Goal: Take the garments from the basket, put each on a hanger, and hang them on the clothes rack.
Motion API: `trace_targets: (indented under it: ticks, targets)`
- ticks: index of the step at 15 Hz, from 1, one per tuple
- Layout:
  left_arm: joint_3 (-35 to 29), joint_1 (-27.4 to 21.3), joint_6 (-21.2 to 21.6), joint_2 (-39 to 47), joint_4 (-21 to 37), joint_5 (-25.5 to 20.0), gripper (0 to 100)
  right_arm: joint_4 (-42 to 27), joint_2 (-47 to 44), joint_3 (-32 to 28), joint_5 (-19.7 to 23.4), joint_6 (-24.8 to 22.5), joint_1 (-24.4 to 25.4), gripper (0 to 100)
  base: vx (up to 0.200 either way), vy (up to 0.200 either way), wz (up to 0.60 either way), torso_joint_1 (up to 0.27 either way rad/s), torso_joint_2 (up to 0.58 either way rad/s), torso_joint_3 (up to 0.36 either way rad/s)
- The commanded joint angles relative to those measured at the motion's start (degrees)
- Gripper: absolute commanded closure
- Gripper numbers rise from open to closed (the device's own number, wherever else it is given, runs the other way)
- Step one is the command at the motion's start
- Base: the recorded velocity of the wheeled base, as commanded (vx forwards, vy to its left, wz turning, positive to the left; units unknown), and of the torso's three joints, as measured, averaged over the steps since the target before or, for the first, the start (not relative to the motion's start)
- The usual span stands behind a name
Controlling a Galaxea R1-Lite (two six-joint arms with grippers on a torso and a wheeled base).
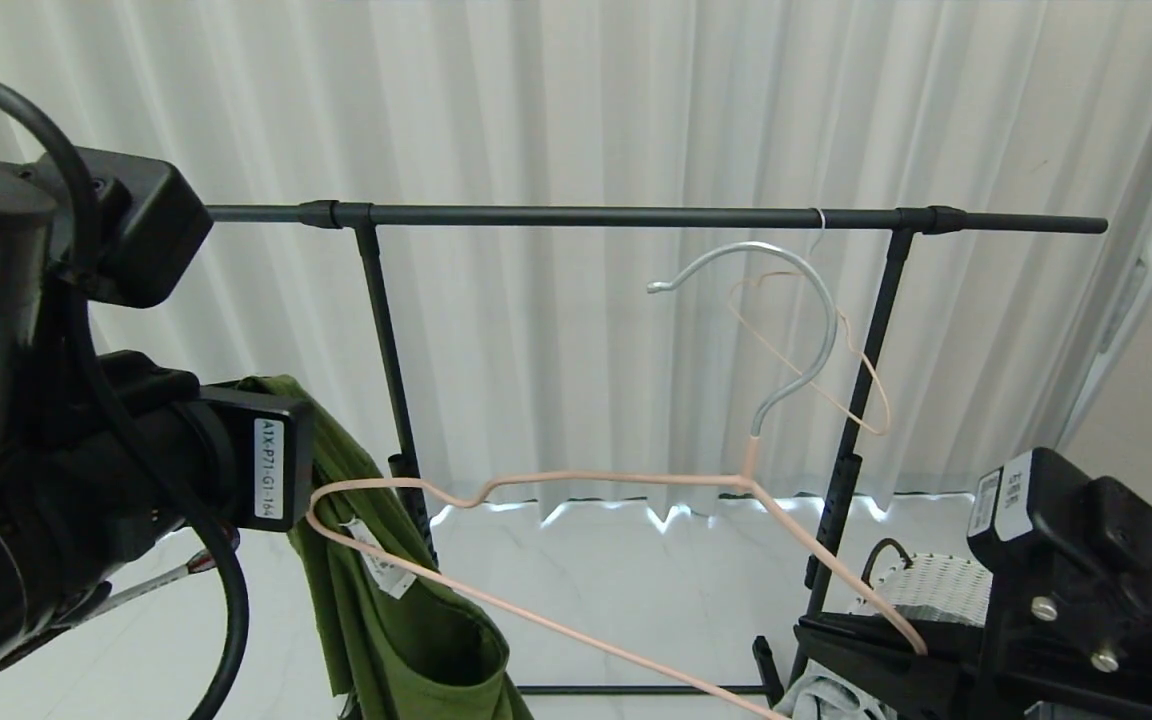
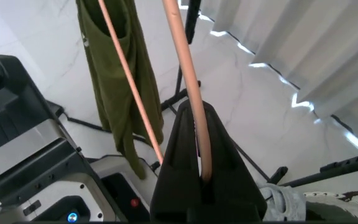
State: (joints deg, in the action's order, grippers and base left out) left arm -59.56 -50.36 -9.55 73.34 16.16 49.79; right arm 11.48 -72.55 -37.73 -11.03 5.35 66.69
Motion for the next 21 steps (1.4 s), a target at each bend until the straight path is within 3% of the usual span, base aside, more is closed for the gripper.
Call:
trace_targets:
  ticks: [1,3,10,15,19,21]
  targets:
    - [0.15,0.61,-0.03,0.05,0.01,0.14,100,0.03,-0.14,0.02,-0.31,0.62,0.01,100,0.0,0.0,0.0,0.0,0.0,0.0]
    - [0.15,3.25,-0.03,0.67,0.01,0.66,100,0.03,-0.05,-0.06,-0.31,0.71,0.01,100,0.0,0.0,0.0,0.0,0.0,0.0]
    - [0.15,2.28,-0.03,0.93,0.01,0.66,100,0.12,-1.46,-1.73,-0.13,0.62,0.37,100,0.0,0.0,0.0,0.0,0.0,0.0]
    - [0.68,-2.64,-2.58,0.93,0.1,0.66,100,1.26,-4.18,-2.44,-0.04,1.33,0.72,100,0.0,0.0,0.0,0.0,0.0,0.0]
    - [1.82,-3.17,-2.58,0.67,0.01,2.68,100,1.44,-5.59,-2.17,-0.13,4.05,3.27,100,0.0,0.0,0.0,0.0,0.0,0.0]
    - [0.76,-6.95,-4.61,0.75,0.01,2.77,100,3.63,-7.7,-2.35,-0.31,6.25,3.27,100,0.0,0.0,0.0,0.0,0.0,0.0]
